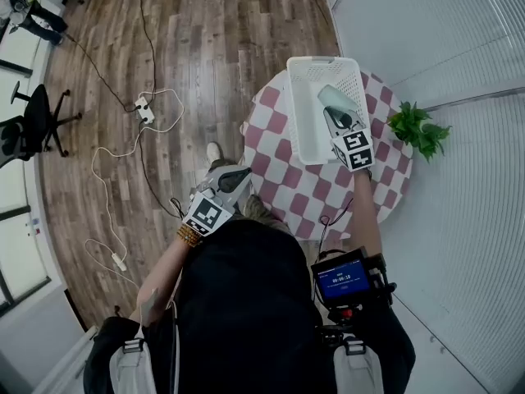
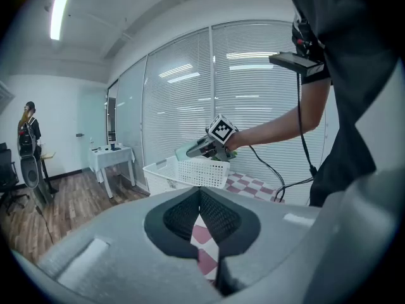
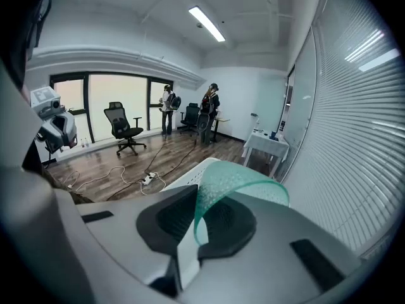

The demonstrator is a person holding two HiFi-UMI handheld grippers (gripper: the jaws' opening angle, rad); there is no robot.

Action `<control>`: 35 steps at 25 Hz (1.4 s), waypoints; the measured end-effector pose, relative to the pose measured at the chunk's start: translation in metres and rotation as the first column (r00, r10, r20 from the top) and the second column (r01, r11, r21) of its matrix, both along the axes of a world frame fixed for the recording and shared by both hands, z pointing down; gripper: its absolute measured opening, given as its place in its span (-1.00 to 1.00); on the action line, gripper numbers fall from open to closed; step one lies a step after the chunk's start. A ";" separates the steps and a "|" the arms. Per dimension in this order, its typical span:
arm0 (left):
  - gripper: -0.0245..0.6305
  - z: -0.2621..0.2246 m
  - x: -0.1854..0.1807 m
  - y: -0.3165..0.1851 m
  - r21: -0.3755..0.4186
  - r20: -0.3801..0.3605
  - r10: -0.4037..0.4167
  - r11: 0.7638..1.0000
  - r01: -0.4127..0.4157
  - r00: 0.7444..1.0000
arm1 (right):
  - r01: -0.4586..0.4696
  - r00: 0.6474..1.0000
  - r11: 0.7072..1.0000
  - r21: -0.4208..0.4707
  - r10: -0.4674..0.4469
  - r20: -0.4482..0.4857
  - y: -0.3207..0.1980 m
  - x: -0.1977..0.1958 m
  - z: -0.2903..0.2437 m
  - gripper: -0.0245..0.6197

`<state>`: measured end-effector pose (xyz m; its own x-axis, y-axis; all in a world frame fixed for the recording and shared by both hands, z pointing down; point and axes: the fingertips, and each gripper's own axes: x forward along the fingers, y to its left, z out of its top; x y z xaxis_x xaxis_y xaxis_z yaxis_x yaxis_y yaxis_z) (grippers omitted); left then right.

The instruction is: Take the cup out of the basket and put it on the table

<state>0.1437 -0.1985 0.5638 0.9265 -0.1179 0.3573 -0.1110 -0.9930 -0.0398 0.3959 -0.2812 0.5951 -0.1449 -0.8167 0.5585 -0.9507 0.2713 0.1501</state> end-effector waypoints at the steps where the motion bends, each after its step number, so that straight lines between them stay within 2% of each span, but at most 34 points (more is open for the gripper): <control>1: -0.91 -0.001 0.002 0.001 0.001 -0.002 0.007 1.000 -0.007 1.000 | -0.003 1.000 1.000 0.011 0.003 0.005 0.003 -0.002 -0.005 -0.86; 11: -0.91 -0.002 0.018 0.009 0.008 -0.001 0.061 0.998 -0.061 0.998 | -0.028 0.996 0.992 0.119 0.018 0.091 0.024 -0.013 -0.052 -0.86; 18: -0.91 -0.016 0.040 0.010 0.050 -0.012 0.124 0.991 -0.123 0.992 | -0.068 0.979 0.978 0.196 0.028 0.200 0.039 -0.019 -0.081 -0.86; 28: -0.91 -0.017 0.063 0.022 0.025 -0.035 0.178 0.984 -0.177 0.983 | -0.102 0.969 0.948 0.301 0.026 0.248 0.065 -0.031 -0.119 -0.86; 35: -0.91 -0.018 0.080 0.033 0.033 -0.029 0.250 0.968 -0.249 0.968 | -0.133 0.962 0.926 0.353 0.035 0.271 0.086 -0.032 -0.143 -0.86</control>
